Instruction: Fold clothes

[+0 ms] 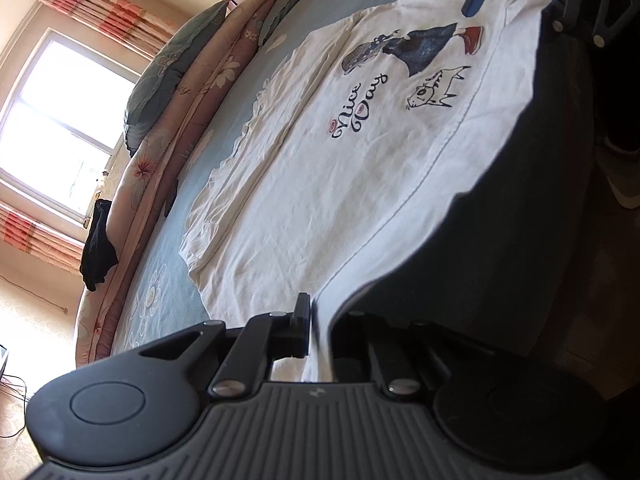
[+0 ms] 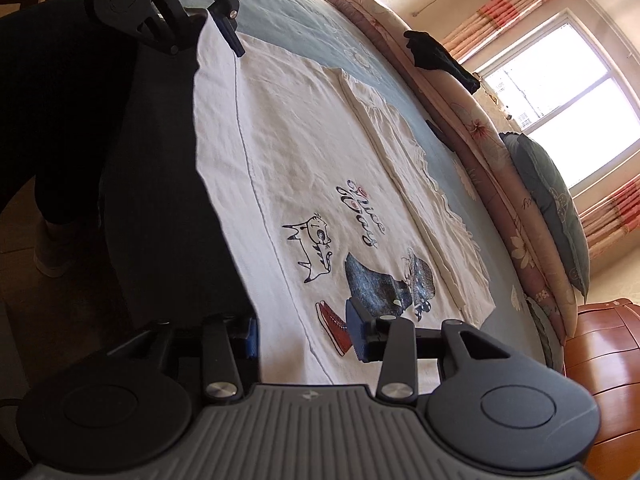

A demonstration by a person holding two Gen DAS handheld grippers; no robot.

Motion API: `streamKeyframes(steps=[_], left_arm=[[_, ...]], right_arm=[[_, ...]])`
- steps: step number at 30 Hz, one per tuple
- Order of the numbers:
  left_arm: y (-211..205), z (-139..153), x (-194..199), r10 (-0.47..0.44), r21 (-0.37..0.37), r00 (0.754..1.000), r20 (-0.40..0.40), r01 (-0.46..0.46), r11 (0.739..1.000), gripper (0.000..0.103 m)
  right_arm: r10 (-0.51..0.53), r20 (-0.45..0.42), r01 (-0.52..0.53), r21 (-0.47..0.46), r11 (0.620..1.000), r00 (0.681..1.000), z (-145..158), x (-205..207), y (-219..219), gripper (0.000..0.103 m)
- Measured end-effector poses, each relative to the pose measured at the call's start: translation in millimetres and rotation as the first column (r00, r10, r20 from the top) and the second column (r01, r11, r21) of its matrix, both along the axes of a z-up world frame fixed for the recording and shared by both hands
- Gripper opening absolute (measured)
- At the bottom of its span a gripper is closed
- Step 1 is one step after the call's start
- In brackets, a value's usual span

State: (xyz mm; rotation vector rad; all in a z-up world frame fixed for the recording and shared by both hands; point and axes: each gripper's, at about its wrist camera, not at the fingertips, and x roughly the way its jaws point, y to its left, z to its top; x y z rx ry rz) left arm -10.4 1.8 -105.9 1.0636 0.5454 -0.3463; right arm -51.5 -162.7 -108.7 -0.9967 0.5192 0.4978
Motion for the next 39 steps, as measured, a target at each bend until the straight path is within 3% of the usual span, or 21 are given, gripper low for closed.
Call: streamKeyframes(steps=[6, 8, 10, 11, 12, 13, 15, 26, 39], left_arm=[[4.3, -2.8, -2.0, 0.001, 0.018, 1.000, -0.004, -0.001, 1.000, 0.009], [4.8, -6.9, -2.4, 0.001, 0.033, 1.000, 0.000, -0.001, 0.999, 0.012], [4.5, -13.1, -4.2, -0.006, 0.065, 1.000, 0.008, 0.006, 0.998, 0.013], [4.4, -15.3, -5.6, -0.012, 0.077, 1.000, 0.010, 0.011, 0.997, 0.013], [4.9, -16.6, -6.8, -0.014, 0.081, 1.000, 0.011, 0.013, 0.997, 0.012], [5.6, -16.9, -7.1, -0.010, 0.078, 1.000, 0.008, 0.010, 0.997, 0.009], [6.8, -15.5, -7.2, -0.004, 0.066, 1.000, 0.015, 0.003, 0.998, 0.006], [6.6, 7.5, 7.1, -0.017, 0.069, 0.996, 0.082, 0.011, 0.998, 0.003], [-3.1, 32.1, 66.4, 0.004, 0.052, 0.987, 0.161, -0.013, 0.999, 0.003]], right_arm=[[-0.028, 0.006, 0.028, -0.032, 0.999, 1.000, -4.4, -0.3, -17.5, 0.042], [-0.022, -0.001, 0.022, -0.037, 0.999, 1.000, -5.7, -2.0, -18.8, 0.032], [-0.019, -0.002, 0.019, -0.046, 0.999, 1.000, -6.7, -3.0, -18.9, 0.030], [-0.025, -0.007, 0.025, -0.044, 0.999, 1.000, -6.5, -2.6, -19.3, 0.027], [-0.039, -0.021, 0.038, -0.045, 0.998, 0.999, -6.3, -1.5, -19.5, 0.015], [-0.047, -0.028, 0.045, -0.048, 0.998, 0.999, -6.4, -0.5, -19.0, 0.009], [-0.044, -0.011, 0.044, -0.049, 0.998, 0.999, -3.7, -0.4, -18.2, 0.006], [-0.068, 0.089, 0.069, -0.011, 0.998, 0.994, 31.4, 24.1, -23.2, 0.004], [-0.137, 0.178, 0.134, 0.026, 0.991, 0.974, 49.4, 80.3, -25.0, 0.004]])
